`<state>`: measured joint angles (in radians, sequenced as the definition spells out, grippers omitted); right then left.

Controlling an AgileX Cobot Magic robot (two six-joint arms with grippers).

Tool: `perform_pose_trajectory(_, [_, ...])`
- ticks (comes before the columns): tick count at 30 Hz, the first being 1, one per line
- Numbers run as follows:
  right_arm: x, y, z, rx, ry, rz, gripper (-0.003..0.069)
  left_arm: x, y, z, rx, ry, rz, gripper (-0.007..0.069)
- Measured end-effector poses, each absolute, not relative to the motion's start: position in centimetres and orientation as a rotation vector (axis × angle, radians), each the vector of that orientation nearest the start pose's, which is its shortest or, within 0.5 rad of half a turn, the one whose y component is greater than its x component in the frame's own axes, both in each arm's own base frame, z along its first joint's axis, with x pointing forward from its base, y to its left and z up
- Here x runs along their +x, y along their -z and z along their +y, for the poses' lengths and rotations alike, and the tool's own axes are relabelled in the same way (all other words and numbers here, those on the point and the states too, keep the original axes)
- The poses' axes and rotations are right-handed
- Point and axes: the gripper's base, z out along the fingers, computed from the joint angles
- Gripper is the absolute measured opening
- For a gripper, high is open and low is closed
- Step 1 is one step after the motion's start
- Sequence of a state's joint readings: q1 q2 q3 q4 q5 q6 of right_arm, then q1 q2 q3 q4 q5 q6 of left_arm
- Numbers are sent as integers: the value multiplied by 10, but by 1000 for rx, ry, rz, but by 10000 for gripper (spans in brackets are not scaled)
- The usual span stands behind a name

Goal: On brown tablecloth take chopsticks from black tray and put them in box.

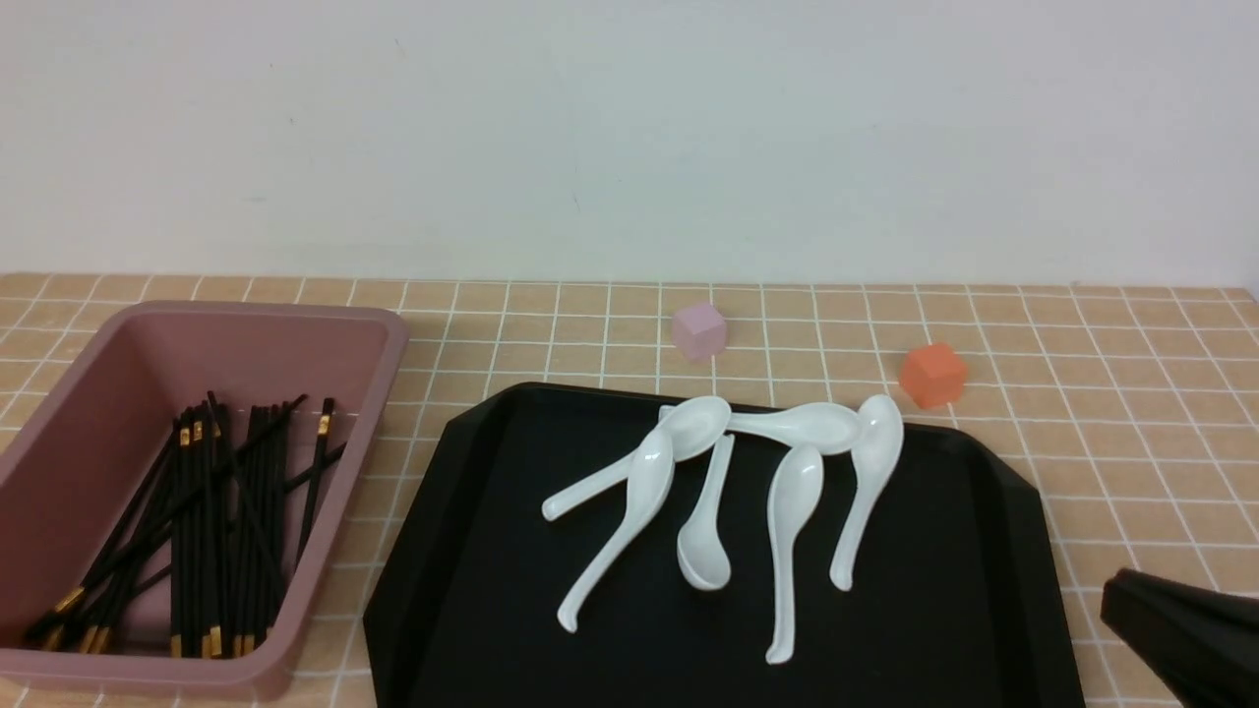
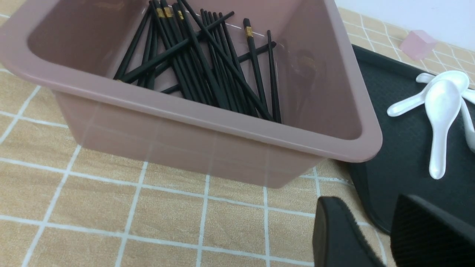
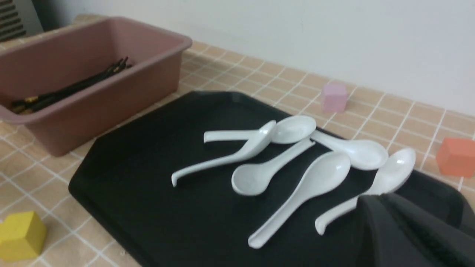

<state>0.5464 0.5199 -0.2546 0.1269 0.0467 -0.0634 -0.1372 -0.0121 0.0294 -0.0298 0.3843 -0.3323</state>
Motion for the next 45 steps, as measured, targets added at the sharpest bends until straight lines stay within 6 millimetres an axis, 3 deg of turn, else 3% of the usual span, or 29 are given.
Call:
perform_pose_trajectory(7, [96,-253,59,-441,-439,1770,18,52,-169,-8,-204,350,1889,239])
perform_pose_trajectory(13, [83,-237,50,-427,-439,1743,22,52,-169,-8,-204,350,1889,239])
perform_pose_trajectory(20, [63,-194,20,-208,-276,1688,33,52,-169,-8,-204,350,1889,239])
perform_pose_trajectory(27, [54,-177,6,-28,-108,1813,39,52,-169,-8,-203,349,1890,239])
perform_pose_trajectory(34, [53,-175,6,-21,-95,1856,50,52,-169,-8,-203,349,1889,239])
perform_pose_trajectory(45, [52,-174,9,-154,-114,1854,57,52,-169,-8,-203,349,1889,239])
